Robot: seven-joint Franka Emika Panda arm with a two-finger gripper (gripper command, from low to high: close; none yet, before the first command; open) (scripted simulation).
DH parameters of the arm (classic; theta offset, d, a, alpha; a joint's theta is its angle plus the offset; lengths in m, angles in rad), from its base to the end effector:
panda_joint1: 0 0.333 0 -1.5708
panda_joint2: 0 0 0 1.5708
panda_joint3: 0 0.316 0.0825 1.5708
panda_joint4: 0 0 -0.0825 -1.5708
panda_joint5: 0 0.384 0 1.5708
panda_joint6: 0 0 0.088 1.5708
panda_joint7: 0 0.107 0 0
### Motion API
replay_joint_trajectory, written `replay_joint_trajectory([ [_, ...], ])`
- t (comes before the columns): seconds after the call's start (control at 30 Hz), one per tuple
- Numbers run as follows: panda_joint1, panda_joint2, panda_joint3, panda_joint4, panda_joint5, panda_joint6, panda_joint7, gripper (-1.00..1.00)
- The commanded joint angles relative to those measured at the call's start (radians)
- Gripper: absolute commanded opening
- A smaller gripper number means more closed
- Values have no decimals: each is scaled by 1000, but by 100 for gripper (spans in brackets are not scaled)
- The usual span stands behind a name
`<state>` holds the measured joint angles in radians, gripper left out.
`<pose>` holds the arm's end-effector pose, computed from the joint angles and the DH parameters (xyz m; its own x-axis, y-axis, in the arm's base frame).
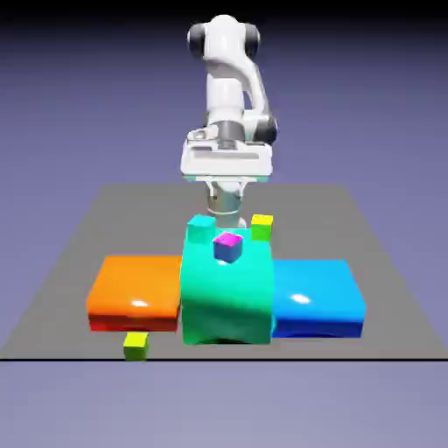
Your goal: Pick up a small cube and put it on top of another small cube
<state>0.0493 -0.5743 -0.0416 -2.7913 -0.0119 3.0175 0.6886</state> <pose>0.3920 0.0035 0.4662 0.5515 -0.6309 0.5456 -0.4260 -0.7755 -0.4660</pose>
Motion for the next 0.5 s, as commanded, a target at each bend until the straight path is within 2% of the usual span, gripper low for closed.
replay_joint_trajectory([
  [0.0, 31, -4, -35, 16, -10, -16, -44, 0],
  [0.47, 465, -54, -518, 233, -147, -242, -652, 0],
])
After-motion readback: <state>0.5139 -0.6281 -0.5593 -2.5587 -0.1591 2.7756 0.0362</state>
